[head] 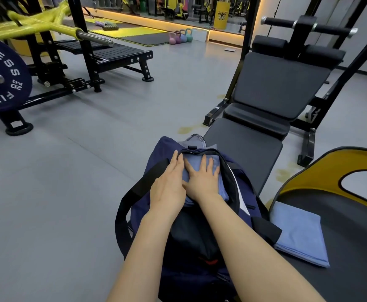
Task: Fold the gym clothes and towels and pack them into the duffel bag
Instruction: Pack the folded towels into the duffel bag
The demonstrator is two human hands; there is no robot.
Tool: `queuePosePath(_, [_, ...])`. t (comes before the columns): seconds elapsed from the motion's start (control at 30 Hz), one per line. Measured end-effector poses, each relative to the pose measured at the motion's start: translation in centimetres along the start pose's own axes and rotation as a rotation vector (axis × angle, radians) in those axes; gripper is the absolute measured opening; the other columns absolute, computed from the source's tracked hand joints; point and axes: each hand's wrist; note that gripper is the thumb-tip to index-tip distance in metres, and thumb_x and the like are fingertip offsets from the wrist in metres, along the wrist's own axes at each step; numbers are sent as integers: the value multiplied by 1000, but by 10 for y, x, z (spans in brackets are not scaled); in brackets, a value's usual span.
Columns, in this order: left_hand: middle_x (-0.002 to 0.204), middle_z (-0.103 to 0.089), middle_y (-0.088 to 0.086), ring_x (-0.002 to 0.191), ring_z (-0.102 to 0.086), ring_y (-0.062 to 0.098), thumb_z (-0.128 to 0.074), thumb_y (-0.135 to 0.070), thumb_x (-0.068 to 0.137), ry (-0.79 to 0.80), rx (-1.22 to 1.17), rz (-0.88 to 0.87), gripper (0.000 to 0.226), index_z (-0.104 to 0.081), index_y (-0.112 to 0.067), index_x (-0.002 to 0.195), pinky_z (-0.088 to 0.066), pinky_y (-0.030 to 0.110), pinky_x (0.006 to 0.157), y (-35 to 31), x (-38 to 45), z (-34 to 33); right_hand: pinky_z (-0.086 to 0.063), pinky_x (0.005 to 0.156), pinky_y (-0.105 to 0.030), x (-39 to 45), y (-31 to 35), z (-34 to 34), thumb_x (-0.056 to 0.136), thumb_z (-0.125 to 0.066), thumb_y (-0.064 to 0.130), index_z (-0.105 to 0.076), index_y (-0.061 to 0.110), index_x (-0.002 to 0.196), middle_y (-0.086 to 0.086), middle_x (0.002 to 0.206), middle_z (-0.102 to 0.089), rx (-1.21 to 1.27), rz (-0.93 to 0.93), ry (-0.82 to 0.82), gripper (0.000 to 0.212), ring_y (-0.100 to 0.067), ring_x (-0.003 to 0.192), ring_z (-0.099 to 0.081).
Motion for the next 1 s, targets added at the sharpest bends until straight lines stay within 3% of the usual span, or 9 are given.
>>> queuePosePath(0.23, [159,7,-12,127,-45,24,-29,9,86,115,74,21,78,-2,-22,152,-45,38,93,11,-2,-3,6,119,-44,-22,-7,4,93,-24,67,-3,36,152,-18,159,11,60,37,-67,70,-28,147,14])
queuePosePath(0.33, [159,8,-10,119,-51,25,-31,7,89,135,119,10,76,-1,-20,153,-47,32,77,11,-4,-6,8,118,-38,-35,-9,7,95,-25,64,-4,31,153,-16,159,9,72,65,-85,70,-25,147,14])
queuePosePath(0.43, [159,11,-8,111,-54,24,-33,8,90,142,186,2,76,1,-18,153,-37,27,64,9,-5,-9,7,118,-33,-47,-15,17,100,-23,54,-6,25,153,-12,161,3,36,101,-199,63,-22,148,7])
queuePosePath(0.57, [160,10,-2,124,-45,25,-35,3,92,127,325,-35,74,1,-17,152,-35,28,66,3,-7,-15,-1,118,-31,-60,-41,40,104,-23,39,-16,18,153,-7,159,-16,71,108,-386,53,-20,148,-9])
queuePosePath(0.73, [159,11,1,134,-36,26,-37,3,92,113,415,-57,74,2,-17,152,-40,29,76,4,-4,-26,-12,118,-33,-72,-107,44,104,-29,32,-29,13,149,-5,154,-30,241,-132,-468,49,-20,144,-21])
queuePosePath(0.87, [159,12,1,135,-35,27,-36,2,93,94,448,-71,73,4,-15,152,-43,30,82,7,-1,-31,-23,115,-39,-87,-161,23,104,-30,28,-33,8,147,-9,149,-37,315,-334,-460,47,-25,138,-31])
queuePosePath(1.0, [159,11,3,137,-33,27,-36,1,94,76,468,-75,72,4,-15,152,-44,31,84,8,0,-36,-25,114,-41,-96,-198,-6,103,-33,32,-30,11,148,-11,152,-34,341,-482,-371,50,-27,140,-29])
Point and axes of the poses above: each hand's wrist, its own x-axis towards the middle knuckle, its own z-axis out of the back of the hand, y = z × x
